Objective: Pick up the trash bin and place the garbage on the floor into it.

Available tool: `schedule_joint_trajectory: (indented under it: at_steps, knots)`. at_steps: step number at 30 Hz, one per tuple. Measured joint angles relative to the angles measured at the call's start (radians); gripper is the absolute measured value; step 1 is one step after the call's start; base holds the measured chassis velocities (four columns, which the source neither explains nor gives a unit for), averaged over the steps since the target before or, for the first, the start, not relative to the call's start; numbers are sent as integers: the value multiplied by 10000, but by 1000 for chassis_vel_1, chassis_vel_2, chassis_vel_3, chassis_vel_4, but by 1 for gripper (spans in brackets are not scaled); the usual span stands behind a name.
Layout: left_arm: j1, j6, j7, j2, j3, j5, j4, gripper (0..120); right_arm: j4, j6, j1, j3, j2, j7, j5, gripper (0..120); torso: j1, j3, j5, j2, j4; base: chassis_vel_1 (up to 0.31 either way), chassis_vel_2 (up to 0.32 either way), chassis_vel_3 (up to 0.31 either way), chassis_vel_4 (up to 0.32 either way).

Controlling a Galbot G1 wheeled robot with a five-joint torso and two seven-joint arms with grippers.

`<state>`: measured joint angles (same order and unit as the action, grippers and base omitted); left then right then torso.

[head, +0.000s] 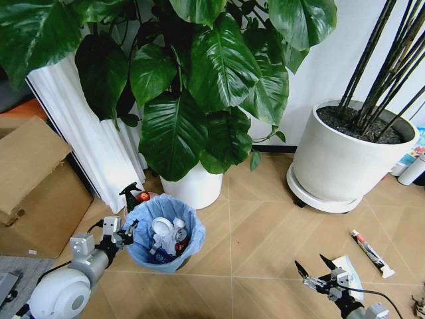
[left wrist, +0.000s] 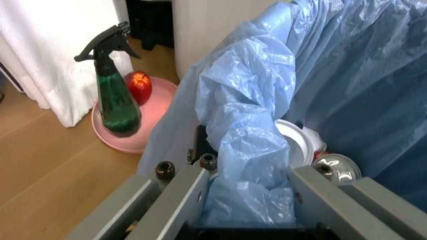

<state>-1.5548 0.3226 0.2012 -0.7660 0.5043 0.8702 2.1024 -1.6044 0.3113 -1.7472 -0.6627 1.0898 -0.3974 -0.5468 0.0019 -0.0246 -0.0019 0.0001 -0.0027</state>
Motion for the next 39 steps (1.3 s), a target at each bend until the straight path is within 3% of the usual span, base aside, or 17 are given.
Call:
schedule_joint_trajectory:
  at_steps: [39]
  knots:
    - [-81,3,37,-32,-15,-45,116,1,94,87,11,38,-82,-81,-198,100,1,0,1,-1,0,-68,-66,67,67]
